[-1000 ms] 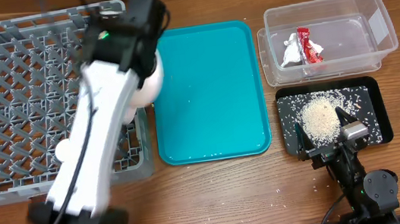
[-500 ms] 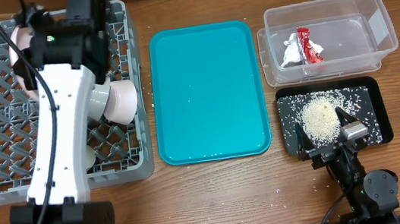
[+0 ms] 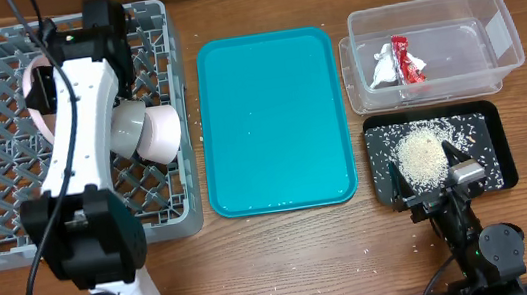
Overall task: Sort waste into correct bins and load items into the dishwasher
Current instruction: 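Lift the white plate with the left gripper and stand it in the rack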
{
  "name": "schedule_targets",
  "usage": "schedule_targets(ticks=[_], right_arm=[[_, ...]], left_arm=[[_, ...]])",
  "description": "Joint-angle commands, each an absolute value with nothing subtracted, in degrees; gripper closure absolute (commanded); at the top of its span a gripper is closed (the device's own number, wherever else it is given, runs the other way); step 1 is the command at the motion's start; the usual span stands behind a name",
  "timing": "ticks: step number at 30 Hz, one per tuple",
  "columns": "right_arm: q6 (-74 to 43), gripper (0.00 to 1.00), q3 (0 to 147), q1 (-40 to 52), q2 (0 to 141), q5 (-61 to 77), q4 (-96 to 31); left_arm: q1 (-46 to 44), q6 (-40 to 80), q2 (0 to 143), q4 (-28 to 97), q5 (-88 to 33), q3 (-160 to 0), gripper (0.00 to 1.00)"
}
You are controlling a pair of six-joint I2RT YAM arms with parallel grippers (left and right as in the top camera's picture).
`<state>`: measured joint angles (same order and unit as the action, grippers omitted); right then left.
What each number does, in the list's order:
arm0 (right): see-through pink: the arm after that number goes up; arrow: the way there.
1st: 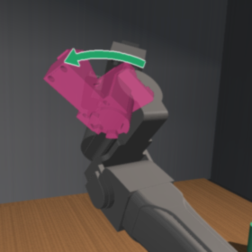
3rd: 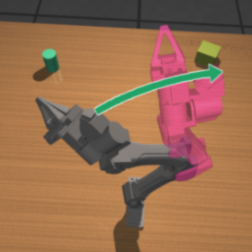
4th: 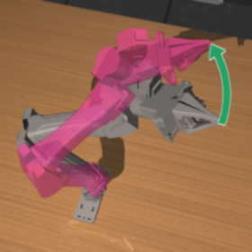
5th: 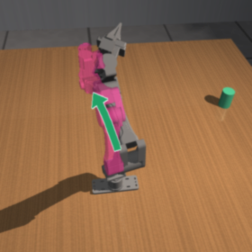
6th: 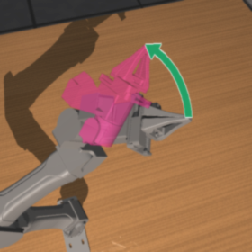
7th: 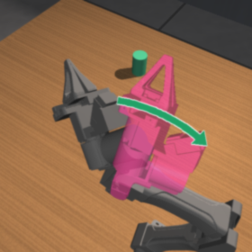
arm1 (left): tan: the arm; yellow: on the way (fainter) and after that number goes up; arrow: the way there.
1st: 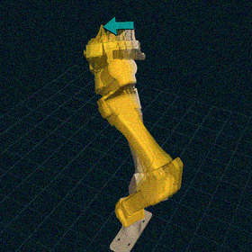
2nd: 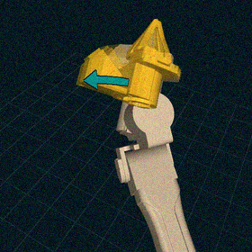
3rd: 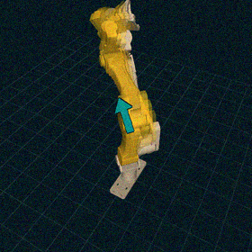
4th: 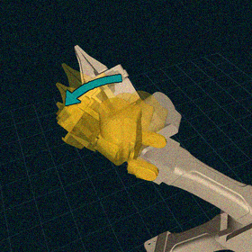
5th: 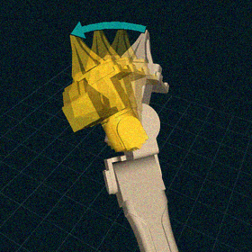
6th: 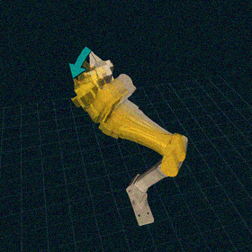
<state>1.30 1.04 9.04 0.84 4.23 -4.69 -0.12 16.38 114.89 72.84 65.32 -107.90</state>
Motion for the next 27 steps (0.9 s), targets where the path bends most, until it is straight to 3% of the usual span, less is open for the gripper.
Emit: schedule_targets(ticks=[1,2,22,27], right_arm=[[1.34,0.00,0.47,9.08,0.30,3.90,-4.40],[1.34,0.00,0.47,9.08,0.30,3.92,-4.40],[1.34,0.00,0.47,9.08,0.30,3.90,-4.40],[1.34,0.00,0.47,9.08,0.30,3.92,-4.40]], left_arm=[[-0.10,16.29,114.91,74.54,64.79,-107.81,0.42],[-0.51,16.32,114.02,75.05,63.46,-107.98,0.00],[-10.66,17.12,71.81,86.41,-5.34,-116.09,0.00],[-10.63,17.15,67.72,88.03,-7.09,-116.09,0.00]])
